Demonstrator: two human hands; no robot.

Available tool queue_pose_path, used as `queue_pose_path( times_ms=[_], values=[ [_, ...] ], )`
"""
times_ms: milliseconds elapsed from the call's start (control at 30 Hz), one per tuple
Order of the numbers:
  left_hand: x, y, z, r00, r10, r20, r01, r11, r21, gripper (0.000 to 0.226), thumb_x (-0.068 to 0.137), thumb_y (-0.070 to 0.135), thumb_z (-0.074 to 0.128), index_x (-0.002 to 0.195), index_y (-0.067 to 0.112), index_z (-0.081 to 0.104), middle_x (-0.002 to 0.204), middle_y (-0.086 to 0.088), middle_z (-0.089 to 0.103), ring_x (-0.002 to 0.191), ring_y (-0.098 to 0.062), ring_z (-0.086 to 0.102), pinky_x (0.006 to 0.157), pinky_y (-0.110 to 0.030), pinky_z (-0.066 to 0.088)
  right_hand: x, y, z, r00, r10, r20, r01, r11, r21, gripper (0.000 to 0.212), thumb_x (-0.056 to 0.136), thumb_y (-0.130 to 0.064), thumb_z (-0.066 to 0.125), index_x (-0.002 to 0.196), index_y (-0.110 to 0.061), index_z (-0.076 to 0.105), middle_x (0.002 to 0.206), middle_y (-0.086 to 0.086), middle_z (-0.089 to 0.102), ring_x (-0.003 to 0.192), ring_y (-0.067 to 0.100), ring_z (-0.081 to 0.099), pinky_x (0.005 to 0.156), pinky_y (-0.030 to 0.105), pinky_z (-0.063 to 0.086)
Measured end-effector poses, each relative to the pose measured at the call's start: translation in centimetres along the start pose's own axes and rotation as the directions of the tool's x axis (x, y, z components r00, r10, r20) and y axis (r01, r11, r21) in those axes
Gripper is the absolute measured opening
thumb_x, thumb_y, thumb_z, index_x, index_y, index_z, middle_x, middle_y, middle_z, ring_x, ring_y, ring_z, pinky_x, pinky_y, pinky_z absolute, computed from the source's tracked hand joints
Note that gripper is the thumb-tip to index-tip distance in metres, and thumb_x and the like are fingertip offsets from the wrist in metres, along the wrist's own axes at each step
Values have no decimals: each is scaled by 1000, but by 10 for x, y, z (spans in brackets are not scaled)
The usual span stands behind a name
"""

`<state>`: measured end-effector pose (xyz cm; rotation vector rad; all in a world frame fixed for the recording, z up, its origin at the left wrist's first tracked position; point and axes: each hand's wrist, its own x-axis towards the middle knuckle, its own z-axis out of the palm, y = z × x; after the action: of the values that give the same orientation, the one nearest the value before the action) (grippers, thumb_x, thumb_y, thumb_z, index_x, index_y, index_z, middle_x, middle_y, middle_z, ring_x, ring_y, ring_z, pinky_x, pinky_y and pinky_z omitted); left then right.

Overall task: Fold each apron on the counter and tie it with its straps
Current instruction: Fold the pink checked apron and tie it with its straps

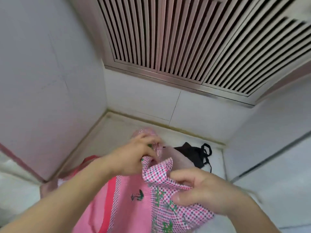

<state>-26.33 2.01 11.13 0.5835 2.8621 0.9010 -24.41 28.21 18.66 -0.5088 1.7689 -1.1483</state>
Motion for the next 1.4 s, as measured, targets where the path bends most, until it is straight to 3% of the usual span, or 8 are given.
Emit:
queue_pose_path(
  times_ms=[167,367,567,700,833,967,1100,1400],
  values=[
    [-5,58,-47,982,-22,-186,15,999,-38,24,80,10,62,94,29,66,74,15,68,74,-1,62,65,-21,43,-73,-4,-32,950,174,-261,-255,912,-321,41,76,-18,66,115,-29,70,105,0,77,85,20,72,76,36,51],
    [-12,136,-72,972,201,-124,-207,977,-42,44,71,6,53,101,32,74,79,20,72,78,5,65,73,-21,52,-89,-82,-15,873,-2,-489,-159,945,-287,113,55,-95,67,153,-50,36,144,-16,57,134,7,55,117,36,40],
    [-34,166,-90,928,282,-244,-334,920,-204,49,68,0,67,106,30,67,101,15,71,97,-4,67,81,-21,52,-66,-122,1,887,-174,-428,-54,881,-470,16,80,-30,88,84,-23,74,84,-8,72,85,12,67,89,41,52],
    [-52,141,-97,938,133,-319,-243,910,-336,69,70,5,88,121,41,56,115,19,56,100,-9,63,85,-25,54,-72,-144,17,821,-256,-511,-140,777,-614,24,79,-41,88,82,-20,78,66,-10,63,64,-1,54,67,29,40],
    [-74,120,-111,996,85,-20,-85,886,-456,89,74,37,95,146,38,44,142,17,53,126,-2,56,108,-24,47,-73,-165,38,814,-396,-425,62,787,-614,15,76,-20,91,76,-17,77,73,-2,71,69,4,63,67,27,48],
    [-89,122,-118,975,186,125,15,504,-864,80,73,64,85,138,22,64,142,-3,67,133,-22,61,112,-37,48,-78,-178,42,791,-558,-250,387,774,-501,20,74,1,88,84,-12,76,82,5,73,79,16,68,72,26,53],
    [-90,131,-127,979,-13,201,193,353,-915,75,86,80,51,121,20,77,132,-9,72,121,-27,70,100,-38,55,-86,-183,32,781,-592,-199,520,793,-317,35,71,-24,92,96,-4,77,94,15,73,89,28,69,81,35,55],
    [-68,120,-114,977,-36,209,159,776,-610,44,86,4,67,130,9,67,128,-11,72,112,-21,71,96,-37,58,-109,-175,11,714,-640,-284,515,754,-408,18,83,4,79,100,-1,78,98,19,73,93,32,70,87,44,59]
  ],
)
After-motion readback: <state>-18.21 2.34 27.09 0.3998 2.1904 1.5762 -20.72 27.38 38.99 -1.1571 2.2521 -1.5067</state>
